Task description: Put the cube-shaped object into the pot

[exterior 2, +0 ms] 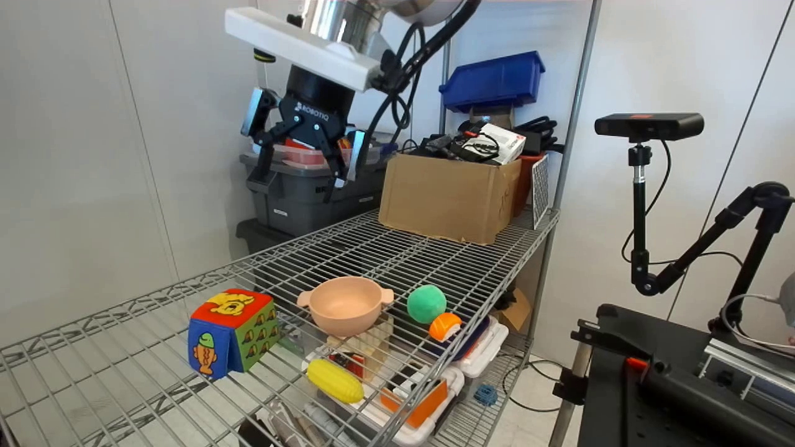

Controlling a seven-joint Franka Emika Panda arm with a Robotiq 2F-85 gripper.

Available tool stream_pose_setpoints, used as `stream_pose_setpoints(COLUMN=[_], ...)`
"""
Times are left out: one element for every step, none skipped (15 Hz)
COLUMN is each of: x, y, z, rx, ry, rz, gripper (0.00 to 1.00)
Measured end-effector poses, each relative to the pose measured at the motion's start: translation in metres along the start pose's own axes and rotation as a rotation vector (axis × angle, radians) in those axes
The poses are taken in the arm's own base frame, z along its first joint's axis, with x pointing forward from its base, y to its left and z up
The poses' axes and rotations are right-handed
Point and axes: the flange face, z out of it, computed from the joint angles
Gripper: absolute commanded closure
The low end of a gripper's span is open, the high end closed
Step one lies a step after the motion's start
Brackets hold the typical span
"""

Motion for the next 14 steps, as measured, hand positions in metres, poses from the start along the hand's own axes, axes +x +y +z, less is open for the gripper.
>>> stream_pose_setpoints(x=[0.001,0.000,-0.002,-0.005,-0.008,-0.011,-0.014,-0.016,-0.017,-0.018,-0.017,-0.015,-0.013,-0.010], y=[-0.007,-0.014,-0.021,-0.027,-0.034,-0.040,-0.047,-0.053,-0.058,-0.063,-0.067,-0.070,-0.071,-0.072], z=[0.012,0.024,0.036,0.045,0.054,0.063,0.070,0.077,0.083,0.090,0.096,0.101,0.107,0.113], rx=[-0.038,-0.075,-0.114,-0.144,-0.172,-0.196,-0.217,-0.235,-0.250,-0.262,-0.276,-0.290,-0.307,-0.327], ry=[-0.013,-0.028,-0.046,-0.061,-0.072,-0.081,-0.088,-0.093,-0.096,-0.097,-0.096,-0.095,-0.091,-0.086], rz=[0.013,0.025,0.039,0.051,0.064,0.076,0.088,0.099,0.113,0.128,0.148,0.165,0.184,0.203], gripper=[0.00,0.00,0.00,0.00,0.00,0.00,0.00,0.00,0.00,0.00,0.00,0.00,0.00,0.00])
